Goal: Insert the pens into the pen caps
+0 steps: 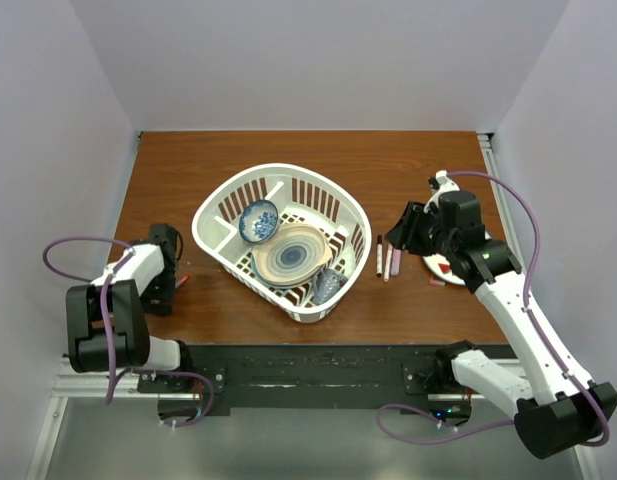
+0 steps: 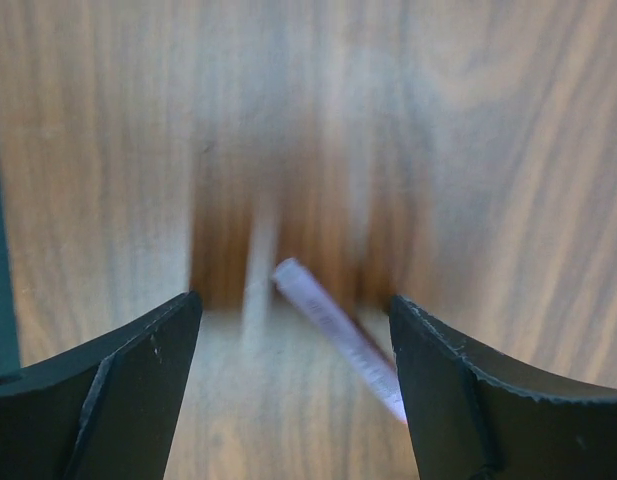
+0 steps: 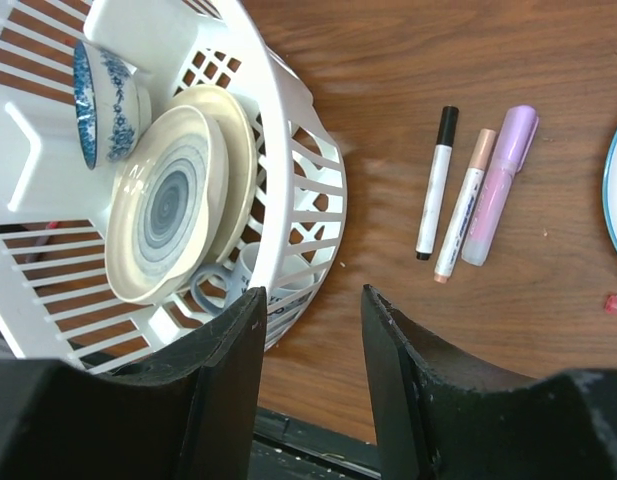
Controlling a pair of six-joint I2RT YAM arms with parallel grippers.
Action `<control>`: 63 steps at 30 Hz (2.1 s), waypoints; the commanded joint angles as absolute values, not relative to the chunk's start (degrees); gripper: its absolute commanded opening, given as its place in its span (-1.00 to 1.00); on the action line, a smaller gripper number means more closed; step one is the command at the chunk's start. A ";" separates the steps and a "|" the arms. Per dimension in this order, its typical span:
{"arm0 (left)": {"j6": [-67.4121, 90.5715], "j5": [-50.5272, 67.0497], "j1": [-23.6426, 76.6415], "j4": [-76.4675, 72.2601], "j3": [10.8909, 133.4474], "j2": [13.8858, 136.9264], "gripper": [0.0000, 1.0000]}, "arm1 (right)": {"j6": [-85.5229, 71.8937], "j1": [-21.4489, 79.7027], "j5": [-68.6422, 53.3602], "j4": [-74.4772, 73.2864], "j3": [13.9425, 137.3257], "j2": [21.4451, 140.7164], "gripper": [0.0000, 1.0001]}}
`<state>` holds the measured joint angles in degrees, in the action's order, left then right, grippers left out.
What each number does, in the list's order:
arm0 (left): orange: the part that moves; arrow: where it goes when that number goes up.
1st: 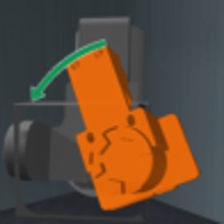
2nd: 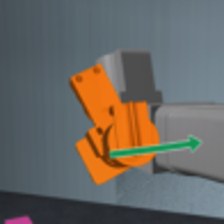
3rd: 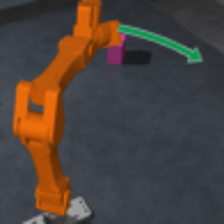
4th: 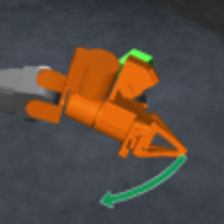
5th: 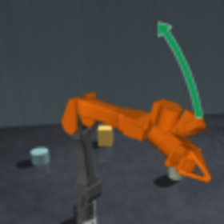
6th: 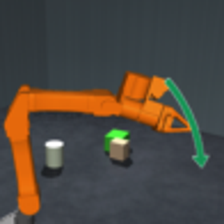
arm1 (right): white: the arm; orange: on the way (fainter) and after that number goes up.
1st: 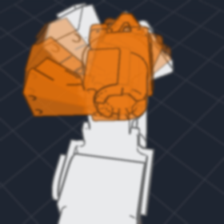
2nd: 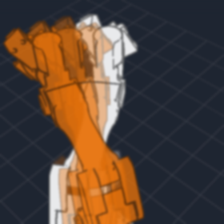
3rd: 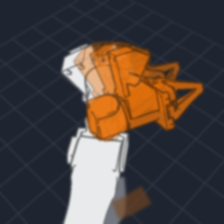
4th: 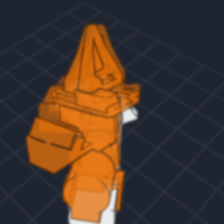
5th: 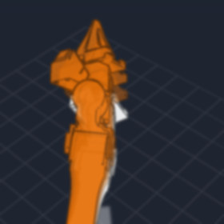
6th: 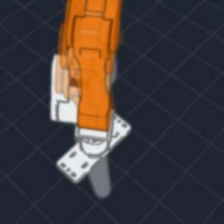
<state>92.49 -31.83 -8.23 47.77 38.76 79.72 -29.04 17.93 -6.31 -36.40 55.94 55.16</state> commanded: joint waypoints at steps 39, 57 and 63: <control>72.10 -33.77 -8.53 36.51 53.96 65.31 -1.00 | -27.69 17.84 -16.16 -29.97 52.11 46.93 0.10; 1.01 18.71 22.18 -26.46 44.83 53.44 -1.00 | -29.09 17.75 -28.21 -29.09 69.95 53.17 0.30; -29.42 14.36 42.17 -23.99 40.70 53.70 -1.00 | -28.56 17.84 -31.89 -30.50 74.53 55.80 0.16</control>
<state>-3.75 13.80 32.12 -19.57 43.33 54.02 -28.88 17.93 -27.05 -30.46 71.22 54.48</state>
